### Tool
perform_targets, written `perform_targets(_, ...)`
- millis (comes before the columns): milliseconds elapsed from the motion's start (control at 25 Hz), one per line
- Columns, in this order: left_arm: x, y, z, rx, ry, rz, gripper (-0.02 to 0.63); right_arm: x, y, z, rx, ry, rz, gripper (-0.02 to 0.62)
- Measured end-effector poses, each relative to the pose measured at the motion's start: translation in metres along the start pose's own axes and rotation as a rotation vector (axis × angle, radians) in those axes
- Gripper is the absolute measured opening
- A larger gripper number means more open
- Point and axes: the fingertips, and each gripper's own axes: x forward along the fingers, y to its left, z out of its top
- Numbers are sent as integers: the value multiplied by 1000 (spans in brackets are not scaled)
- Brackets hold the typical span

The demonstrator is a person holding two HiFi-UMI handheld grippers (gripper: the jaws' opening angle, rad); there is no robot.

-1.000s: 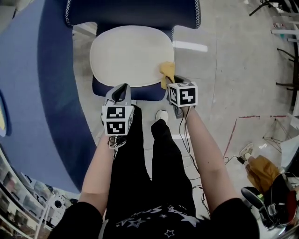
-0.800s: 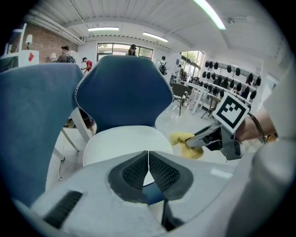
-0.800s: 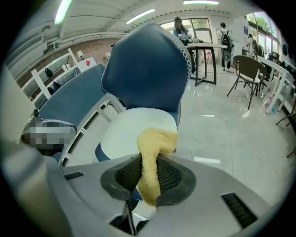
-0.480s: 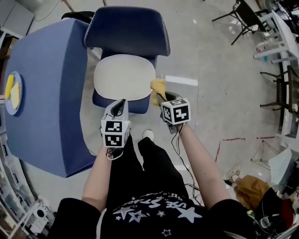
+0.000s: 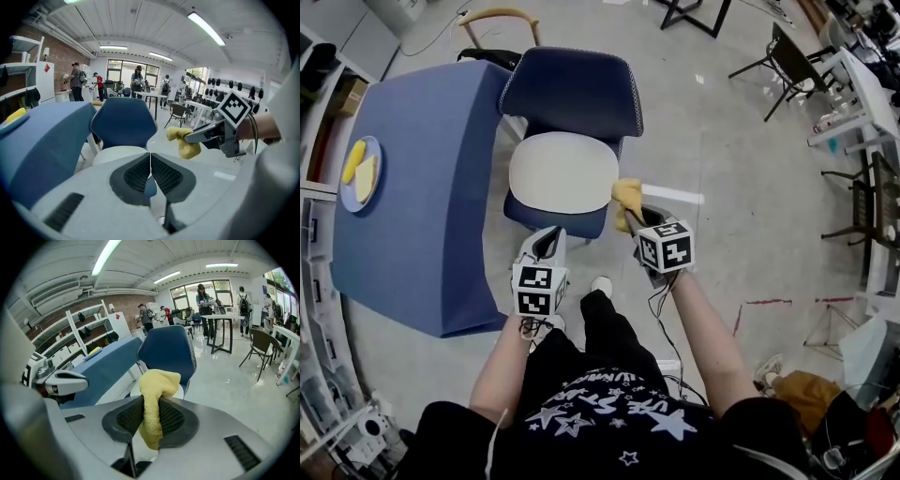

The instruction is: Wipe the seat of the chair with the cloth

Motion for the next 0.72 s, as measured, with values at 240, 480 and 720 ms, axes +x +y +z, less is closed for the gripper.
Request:
perform_targets(240, -45, 9, -23, -11, -19, -6, 21, -27, 32, -19, 30, -30, -48, 83)
perform_targets(480, -112, 22, -41, 24, -66, -38, 21, -52, 109, -33, 21, -88, -81, 83)
perform_targets(720, -170, 12, -71, 44, -78, -89, 21, -94, 168, -53, -2, -126, -111, 83)
